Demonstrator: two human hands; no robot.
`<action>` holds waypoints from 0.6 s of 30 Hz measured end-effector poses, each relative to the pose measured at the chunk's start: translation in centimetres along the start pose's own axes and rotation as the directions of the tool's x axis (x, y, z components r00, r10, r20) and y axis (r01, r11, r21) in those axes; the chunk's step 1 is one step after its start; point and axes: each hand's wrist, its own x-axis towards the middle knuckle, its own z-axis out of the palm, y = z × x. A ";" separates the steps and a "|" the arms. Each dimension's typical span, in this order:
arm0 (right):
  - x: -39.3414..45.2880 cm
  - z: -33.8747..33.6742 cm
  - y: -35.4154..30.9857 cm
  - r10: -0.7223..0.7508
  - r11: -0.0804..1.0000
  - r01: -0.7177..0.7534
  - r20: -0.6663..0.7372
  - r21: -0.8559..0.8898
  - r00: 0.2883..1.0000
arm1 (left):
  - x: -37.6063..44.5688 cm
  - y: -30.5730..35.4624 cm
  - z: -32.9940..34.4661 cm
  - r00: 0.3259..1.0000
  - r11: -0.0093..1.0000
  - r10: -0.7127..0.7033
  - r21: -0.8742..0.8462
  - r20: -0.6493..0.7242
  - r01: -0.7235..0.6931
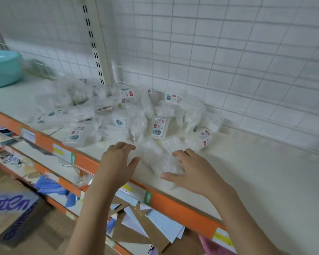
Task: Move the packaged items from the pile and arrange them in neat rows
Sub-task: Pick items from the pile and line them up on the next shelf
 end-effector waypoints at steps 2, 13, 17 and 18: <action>0.1 -0.3 -0.5 0.041 0.999 -0.042 0.034 0.027 0.999 | 0.7 -0.2 -0.1 0.998 0.998 0.053 -0.015 0.016 -0.053; -1.5 0.7 -3.9 0.322 0.945 -0.320 -0.032 0.072 0.946 | 4.8 -1.9 -0.6 0.865 0.895 0.444 -0.057 0.235 -0.443; -2.3 1.1 -4.2 0.375 0.927 -0.368 -0.136 0.073 0.917 | 6.2 -1.4 -0.2 0.765 0.820 0.551 -0.046 0.332 -0.571; -2.7 1.0 -4.0 0.394 0.919 -0.386 -0.166 0.079 0.904 | 6.6 -1.2 0.0 0.738 0.799 0.568 -0.027 0.365 -0.601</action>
